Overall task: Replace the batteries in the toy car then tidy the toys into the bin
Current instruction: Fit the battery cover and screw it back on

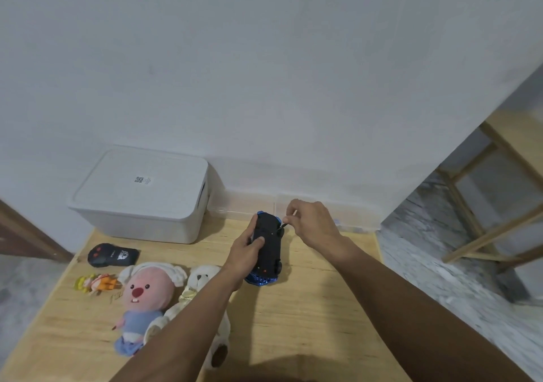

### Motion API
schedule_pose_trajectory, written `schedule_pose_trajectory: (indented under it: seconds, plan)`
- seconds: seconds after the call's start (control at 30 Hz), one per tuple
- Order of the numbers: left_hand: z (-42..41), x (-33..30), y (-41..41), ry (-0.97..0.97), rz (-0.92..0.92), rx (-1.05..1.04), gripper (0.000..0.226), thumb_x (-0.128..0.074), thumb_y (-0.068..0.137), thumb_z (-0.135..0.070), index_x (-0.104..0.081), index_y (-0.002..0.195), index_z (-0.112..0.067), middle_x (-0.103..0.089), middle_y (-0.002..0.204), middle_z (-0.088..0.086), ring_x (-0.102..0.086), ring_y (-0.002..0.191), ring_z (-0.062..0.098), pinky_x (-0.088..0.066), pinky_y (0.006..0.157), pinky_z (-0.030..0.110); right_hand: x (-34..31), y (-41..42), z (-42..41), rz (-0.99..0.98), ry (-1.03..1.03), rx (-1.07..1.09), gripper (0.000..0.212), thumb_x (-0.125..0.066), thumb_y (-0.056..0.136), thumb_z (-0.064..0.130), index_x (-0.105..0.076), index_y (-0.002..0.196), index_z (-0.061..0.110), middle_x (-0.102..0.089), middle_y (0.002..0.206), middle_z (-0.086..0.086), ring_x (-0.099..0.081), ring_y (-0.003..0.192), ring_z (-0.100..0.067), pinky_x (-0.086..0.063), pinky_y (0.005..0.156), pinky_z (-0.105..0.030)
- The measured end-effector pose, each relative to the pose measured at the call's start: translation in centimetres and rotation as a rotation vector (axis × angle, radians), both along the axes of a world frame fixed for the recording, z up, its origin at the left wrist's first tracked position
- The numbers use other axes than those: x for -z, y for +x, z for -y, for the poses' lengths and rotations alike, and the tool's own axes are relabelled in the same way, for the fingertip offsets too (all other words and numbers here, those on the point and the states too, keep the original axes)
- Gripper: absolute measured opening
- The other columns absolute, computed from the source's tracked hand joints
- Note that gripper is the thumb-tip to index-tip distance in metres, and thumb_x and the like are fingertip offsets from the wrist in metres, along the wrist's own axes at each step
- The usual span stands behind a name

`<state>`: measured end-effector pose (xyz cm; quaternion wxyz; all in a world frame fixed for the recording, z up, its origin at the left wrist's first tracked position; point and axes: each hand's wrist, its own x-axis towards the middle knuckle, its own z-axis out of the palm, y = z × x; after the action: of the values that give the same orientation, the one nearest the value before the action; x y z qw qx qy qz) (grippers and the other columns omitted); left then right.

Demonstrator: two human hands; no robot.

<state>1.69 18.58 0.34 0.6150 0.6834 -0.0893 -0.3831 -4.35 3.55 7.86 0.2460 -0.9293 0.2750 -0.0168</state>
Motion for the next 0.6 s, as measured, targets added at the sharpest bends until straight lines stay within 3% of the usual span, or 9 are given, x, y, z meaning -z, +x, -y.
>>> schedule_pose_trajectory:
  seconds: [0.17, 0.33, 0.43, 0.5, 0.6]
  plan:
    - [-0.19, 0.27, 0.11, 0.005, -0.013, -0.002, 0.057, -0.044, 0.100, -0.012, -0.030, 0.149, -0.039, -0.058, 0.126, -0.003, -0.060, 0.101, 0.012, -0.051, 0.076, 0.024, 0.24, -0.11, 0.15, -0.023, 0.002, -0.037, 0.014, -0.060, 0.094, 0.012, -0.073, 0.099, 0.009, -0.071, 0.094, -0.010, -0.065, 0.087, -0.025, -0.054, 0.078, -0.036]
    - [-0.05, 0.28, 0.00, 0.000, -0.009, 0.019, 0.057, -0.044, 0.101, -0.013, -0.030, 0.149, -0.040, -0.058, 0.131, -0.001, -0.059, 0.106, 0.016, -0.051, 0.079, 0.024, 0.03, -0.18, -0.30, -0.154, -0.224, -0.040, 0.040, -0.040, 0.102, 0.037, -0.059, 0.080, 0.009, -0.062, 0.079, -0.010, -0.053, 0.073, -0.028, -0.038, 0.064, -0.032]
    - [-0.06, 0.30, -0.05, 0.003, -0.014, 0.024, 0.057, -0.044, 0.101, -0.012, -0.030, 0.149, -0.040, -0.060, 0.127, -0.002, -0.062, 0.101, 0.013, -0.051, 0.073, 0.021, 0.23, 0.16, -0.13, -0.156, -0.188, 0.016, 0.046, -0.043, 0.100, 0.041, -0.052, 0.066, 0.012, -0.055, 0.069, -0.007, -0.051, 0.067, -0.026, -0.037, 0.060, -0.032]
    - [-0.12, 0.38, -0.05, 0.002, -0.026, 0.023, 0.057, -0.043, 0.101, -0.011, -0.030, 0.148, -0.041, -0.063, 0.119, -0.007, -0.063, 0.098, 0.013, -0.052, 0.069, 0.019, 0.33, 0.51, 0.09, -0.128, -0.092, 0.037, 0.039, -0.054, 0.096, 0.035, -0.061, 0.068, 0.010, -0.063, 0.073, -0.008, -0.058, 0.071, -0.027, -0.044, 0.062, -0.033]
    - [-0.14, 0.42, 0.01, 0.004, -0.035, 0.024, 0.057, -0.043, 0.101, -0.011, -0.031, 0.148, -0.040, -0.062, 0.112, -0.012, -0.063, 0.098, 0.014, -0.052, 0.068, 0.019, 0.24, 0.61, 0.21, -0.047, -0.021, 0.045, 0.014, -0.063, 0.092, 0.022, -0.070, 0.089, 0.011, -0.069, 0.088, -0.007, -0.062, 0.084, -0.024, -0.049, 0.072, -0.032]
